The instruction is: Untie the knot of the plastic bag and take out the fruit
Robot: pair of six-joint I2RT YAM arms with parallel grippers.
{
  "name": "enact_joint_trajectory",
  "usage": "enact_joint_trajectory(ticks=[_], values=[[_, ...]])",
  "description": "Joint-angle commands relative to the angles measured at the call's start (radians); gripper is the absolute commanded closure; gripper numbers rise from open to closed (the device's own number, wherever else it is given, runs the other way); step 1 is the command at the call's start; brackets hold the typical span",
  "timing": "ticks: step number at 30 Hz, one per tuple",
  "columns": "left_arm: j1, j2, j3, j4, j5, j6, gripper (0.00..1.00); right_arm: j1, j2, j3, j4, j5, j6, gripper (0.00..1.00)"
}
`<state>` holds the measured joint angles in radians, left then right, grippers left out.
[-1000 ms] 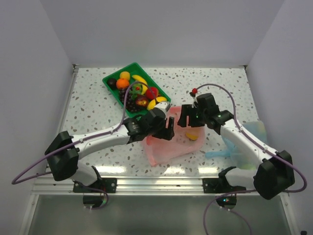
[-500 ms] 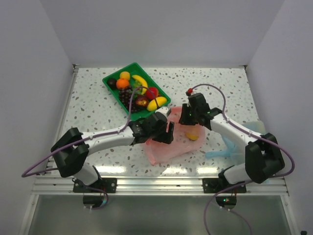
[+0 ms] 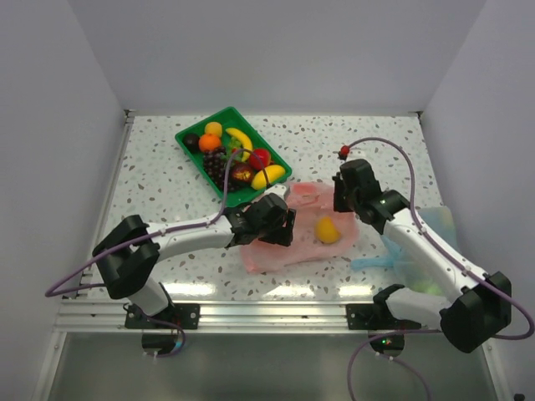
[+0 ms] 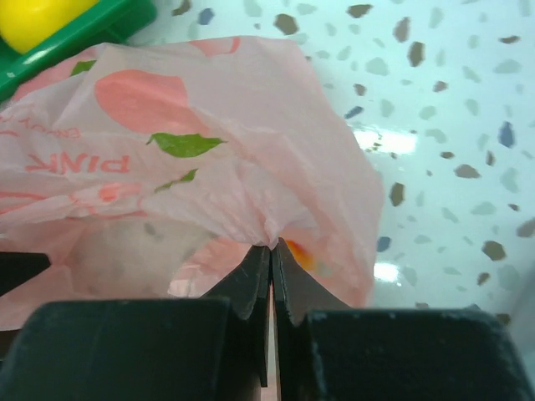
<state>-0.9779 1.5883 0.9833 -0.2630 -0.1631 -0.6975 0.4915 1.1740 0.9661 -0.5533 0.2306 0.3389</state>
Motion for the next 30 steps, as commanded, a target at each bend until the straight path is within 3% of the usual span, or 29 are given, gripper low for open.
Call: enact_joint_trajectory(ticks=[1, 6, 11, 18, 21, 30], values=[[-0.004, 0.019, 0.003, -0.022, -0.041, -0.023, 0.23, -0.013, -0.051, -0.033, -0.056, 0.168, -0.008, 1.0], [-0.001, 0.024, -0.003, -0.025, -0.05, -0.027, 0.23, -0.059, -0.05, -0.079, -0.095, 0.242, 0.035, 1.0], [-0.001, 0.013, -0.005, -0.009, -0.041, -0.022, 0.23, -0.093, -0.059, -0.196, -0.063, 0.121, 0.126, 1.0], [-0.004, -0.033, -0.017, 0.132, 0.075, 0.021, 0.19, -0.117, -0.096, -0.385, 0.137, -0.129, 0.23, 1.0], [-0.01, -0.034, 0.003, 0.197, 0.181, 0.046, 0.17, -0.117, -0.082, -0.394, 0.188, -0.178, 0.218, 1.0], [-0.077, 0.064, 0.152, 0.2, 0.255, 0.176, 0.14, -0.117, -0.024, -0.391, 0.314, -0.249, 0.238, 1.0]])
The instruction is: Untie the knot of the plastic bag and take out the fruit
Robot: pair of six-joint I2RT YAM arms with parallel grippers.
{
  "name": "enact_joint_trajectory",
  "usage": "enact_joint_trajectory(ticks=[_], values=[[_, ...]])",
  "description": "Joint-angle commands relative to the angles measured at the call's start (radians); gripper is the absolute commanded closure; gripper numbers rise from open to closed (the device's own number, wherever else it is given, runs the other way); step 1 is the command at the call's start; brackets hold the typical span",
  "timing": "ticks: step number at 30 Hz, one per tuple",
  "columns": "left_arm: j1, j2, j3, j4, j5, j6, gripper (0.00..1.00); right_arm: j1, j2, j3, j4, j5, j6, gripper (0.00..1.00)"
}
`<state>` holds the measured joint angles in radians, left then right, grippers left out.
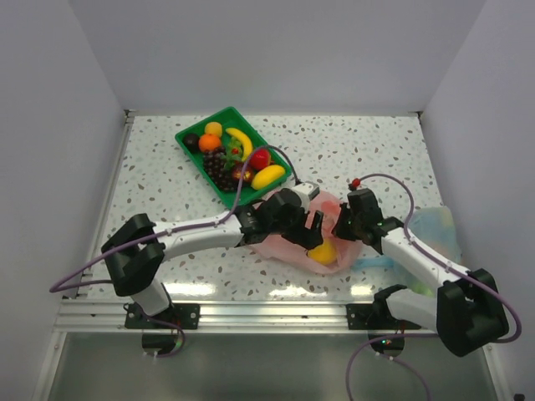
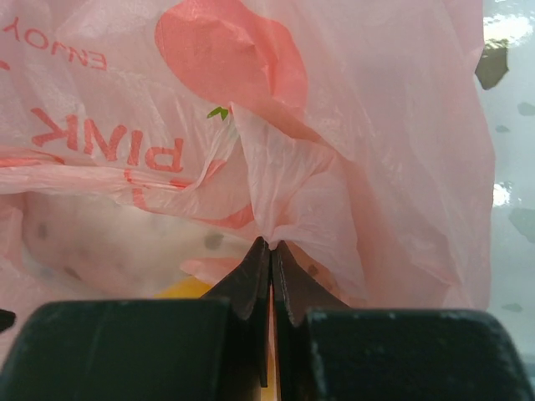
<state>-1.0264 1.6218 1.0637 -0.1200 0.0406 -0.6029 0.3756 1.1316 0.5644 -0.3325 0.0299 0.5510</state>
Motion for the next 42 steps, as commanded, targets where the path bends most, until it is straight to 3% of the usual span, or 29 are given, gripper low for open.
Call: enact_joint_trajectory(ticks=[1, 16, 22, 26, 29, 36, 42], values=[[-0.035, 0.052, 0.084, 0.049, 0.051, 0.094, 0.13, -0.003, 0.023, 0.012, 0.099, -0.05, 0.027, 1.0], [-0.084, 0.246, 0.166, 0.005, -0.038, 0.164, 0.09, -0.001, 0.011, 0.003, 0.102, -0.051, 0.027, 1.0], [-0.084, 0.265, 0.168, 0.011, -0.068, 0.152, 0.29, -0.003, -0.007, 0.003, 0.092, -0.045, 0.024, 1.0], [-0.084, 0.228, 0.165, 0.003, -0.082, 0.163, 0.58, -0.003, -0.023, 0.005, 0.081, -0.039, 0.023, 1.0], [-0.083, 0.175, 0.163, -0.01, -0.096, 0.17, 0.69, -0.004, -0.033, 0.012, 0.067, -0.031, 0.018, 1.0], [-0.055, -0.009, 0.257, -0.108, -0.09, 0.195, 0.73, -0.001, -0.059, 0.049, 0.0, 0.002, -0.013, 1.0], [0.113, -0.129, 0.324, -0.17, -0.064, 0.181, 0.75, -0.003, -0.081, 0.072, -0.046, 0.012, -0.028, 1.0]])
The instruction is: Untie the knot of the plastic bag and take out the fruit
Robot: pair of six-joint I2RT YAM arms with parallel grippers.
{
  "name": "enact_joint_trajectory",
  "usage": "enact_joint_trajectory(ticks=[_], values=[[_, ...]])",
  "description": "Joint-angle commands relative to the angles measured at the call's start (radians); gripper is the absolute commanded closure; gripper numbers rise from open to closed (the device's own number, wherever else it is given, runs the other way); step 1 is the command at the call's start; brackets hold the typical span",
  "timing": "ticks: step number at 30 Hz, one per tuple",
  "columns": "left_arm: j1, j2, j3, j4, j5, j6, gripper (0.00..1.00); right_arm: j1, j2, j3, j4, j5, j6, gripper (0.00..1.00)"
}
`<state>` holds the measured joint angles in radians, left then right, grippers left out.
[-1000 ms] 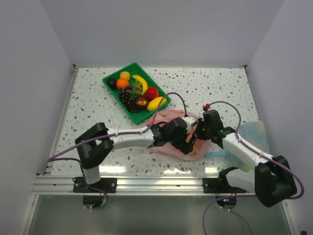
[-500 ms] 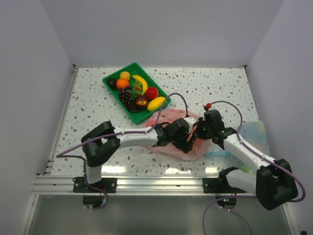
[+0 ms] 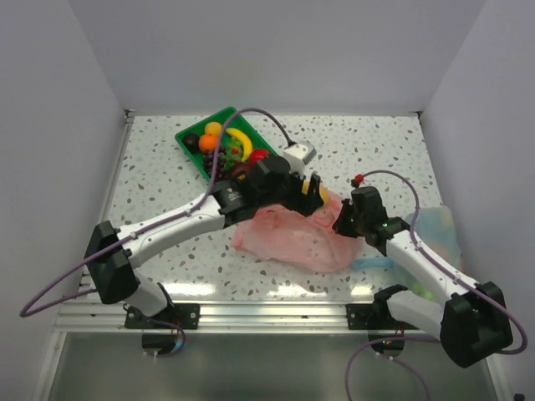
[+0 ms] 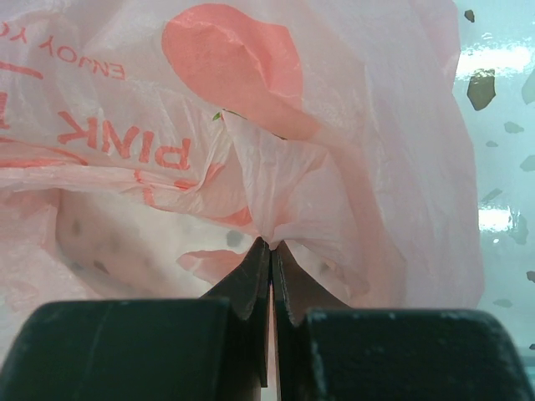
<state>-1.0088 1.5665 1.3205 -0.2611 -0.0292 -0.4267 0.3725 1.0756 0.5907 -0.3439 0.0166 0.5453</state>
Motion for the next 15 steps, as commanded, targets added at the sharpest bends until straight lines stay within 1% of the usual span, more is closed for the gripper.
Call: enact_joint_trajectory(ticks=[1, 3, 4, 6, 7, 8, 9, 10, 11, 12, 13, 14, 15], values=[[0.161, -0.077, 0.078, -0.041, 0.005, 0.005, 0.75, 0.0, -0.028, 0.053, -0.041, 0.023, -0.03, 1.0], [0.219, -0.068, 0.115, -0.081, -0.035, 0.019, 0.75, 0.002, -0.029, 0.063, -0.061, 0.011, -0.045, 1.0], [0.286, -0.06, 0.129, -0.092, -0.044, 0.025, 0.75, 0.0, -0.029, 0.075, -0.069, 0.008, -0.05, 1.0], [0.353, -0.022, 0.166, -0.096, -0.041, 0.034, 0.75, 0.002, -0.032, 0.092, -0.09, 0.006, -0.068, 1.0], [0.418, -0.005, 0.178, -0.09, -0.046, 0.04, 0.75, 0.002, -0.04, 0.106, -0.098, -0.006, -0.074, 1.0], [0.45, 0.013, 0.193, -0.086, -0.051, 0.04, 0.75, 0.0, -0.042, 0.112, -0.112, -0.012, -0.079, 1.0], [0.481, 0.058, 0.207, -0.076, -0.057, 0.042, 0.75, 0.0, -0.046, 0.119, -0.121, -0.012, -0.085, 1.0], [0.534, 0.082, 0.235, -0.063, -0.066, 0.043, 0.75, 0.0, -0.051, 0.132, -0.128, -0.012, -0.097, 1.0], [0.559, 0.113, 0.253, -0.061, -0.075, 0.043, 0.74, 0.002, -0.06, 0.136, -0.144, -0.014, -0.103, 1.0], [0.584, 0.18, 0.297, -0.059, -0.086, 0.04, 0.73, 0.0, -0.063, 0.141, -0.15, -0.014, -0.114, 1.0], [0.626, 0.216, 0.322, -0.059, -0.086, 0.037, 0.72, -0.001, -0.068, 0.15, -0.158, -0.03, -0.12, 1.0], [0.645, 0.252, 0.345, -0.055, -0.087, 0.036, 0.71, 0.0, -0.072, 0.155, -0.171, -0.038, -0.123, 1.0], [0.662, 0.321, 0.391, -0.053, -0.089, 0.034, 0.7, 0.0, -0.077, 0.161, -0.179, -0.044, -0.13, 1.0]])
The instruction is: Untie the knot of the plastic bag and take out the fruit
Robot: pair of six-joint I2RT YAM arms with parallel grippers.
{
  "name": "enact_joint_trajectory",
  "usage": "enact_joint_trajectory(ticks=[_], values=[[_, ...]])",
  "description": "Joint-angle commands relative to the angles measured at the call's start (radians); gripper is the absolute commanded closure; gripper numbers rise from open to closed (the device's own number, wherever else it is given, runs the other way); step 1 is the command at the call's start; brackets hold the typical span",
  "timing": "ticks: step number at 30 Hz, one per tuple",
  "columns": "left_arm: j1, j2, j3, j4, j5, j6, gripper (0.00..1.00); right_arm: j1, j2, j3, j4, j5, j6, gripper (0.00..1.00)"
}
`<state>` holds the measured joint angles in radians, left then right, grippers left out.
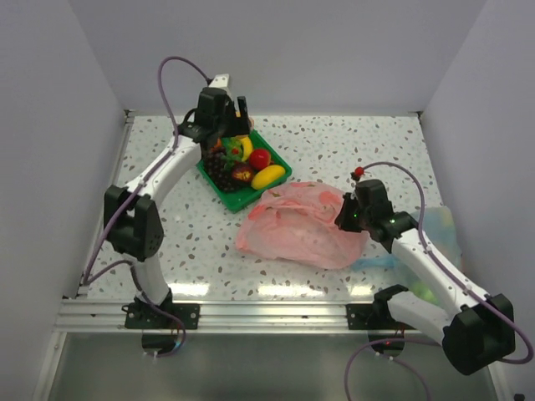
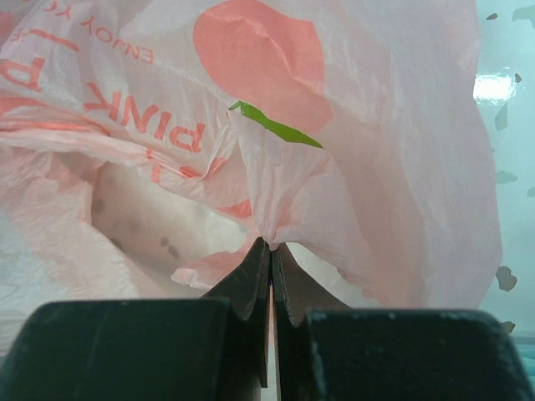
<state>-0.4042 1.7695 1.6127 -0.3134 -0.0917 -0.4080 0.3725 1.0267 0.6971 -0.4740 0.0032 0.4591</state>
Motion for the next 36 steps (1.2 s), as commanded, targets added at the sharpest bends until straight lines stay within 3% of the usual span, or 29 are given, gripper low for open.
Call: enact_joint_trajectory(ticks=[1, 4, 6, 9, 10, 13, 19, 23, 26, 27, 29, 30, 33, 34, 36], values=[[0.088, 0.152, 0.12, 0.002, -0.031, 0.014, 0.69, 0.002, -0.031, 0.058, -0.054, -0.034, -0.046, 1.0], [0.129, 0.269, 0.209, 0.01, -0.036, 0.018, 0.63, 0.0, -0.045, 0.062, -0.067, -0.054, -0.051, 1.0], [0.145, 0.333, 0.263, 0.005, -0.04, 0.021, 0.52, 0.002, -0.054, 0.062, -0.066, -0.069, -0.051, 1.0], [0.163, 0.367, 0.291, 0.011, -0.002, 0.031, 0.34, 0.002, -0.059, 0.062, -0.063, -0.078, -0.056, 1.0], [0.165, 0.367, 0.291, 0.011, 0.006, 0.04, 0.19, 0.002, -0.06, 0.065, -0.063, -0.08, -0.054, 1.0], [0.165, 0.325, 0.265, 0.011, 0.015, 0.043, 0.01, 0.002, -0.059, 0.067, -0.06, -0.086, -0.059, 1.0], [0.165, 0.139, 0.139, 0.007, 0.02, 0.051, 0.0, 0.002, -0.062, 0.077, -0.048, -0.088, -0.059, 1.0], [0.165, -0.064, 0.047, -0.03, 0.02, 0.046, 0.0, 0.002, -0.073, 0.097, -0.054, -0.072, -0.069, 0.92], [0.165, -0.221, -0.046, -0.079, -0.011, 0.04, 0.0, 0.003, -0.079, 0.122, -0.067, -0.055, -0.088, 0.8], [0.165, -0.261, -0.059, -0.099, -0.017, 0.028, 0.0, 0.002, -0.083, 0.137, -0.075, -0.052, -0.089, 0.69], [0.165, -0.37, -0.095, -0.162, -0.032, 0.02, 0.0, 0.003, -0.089, 0.151, -0.087, -0.049, -0.096, 0.57], [0.165, -0.407, -0.105, -0.183, -0.037, 0.012, 0.0, 0.002, -0.1, 0.168, -0.095, -0.04, -0.099, 0.4], [0.165, -0.547, -0.132, -0.283, -0.095, 0.003, 0.0, 0.002, -0.117, 0.223, -0.135, -0.017, -0.106, 0.15], [0.165, -0.583, -0.14, -0.329, -0.114, 0.0, 0.0, 0.002, -0.129, 0.24, -0.149, -0.011, -0.109, 0.02], [0.165, -0.706, -0.18, -0.36, -0.154, -0.018, 0.0, 0.002, -0.142, 0.301, -0.192, 0.009, -0.129, 0.01]])
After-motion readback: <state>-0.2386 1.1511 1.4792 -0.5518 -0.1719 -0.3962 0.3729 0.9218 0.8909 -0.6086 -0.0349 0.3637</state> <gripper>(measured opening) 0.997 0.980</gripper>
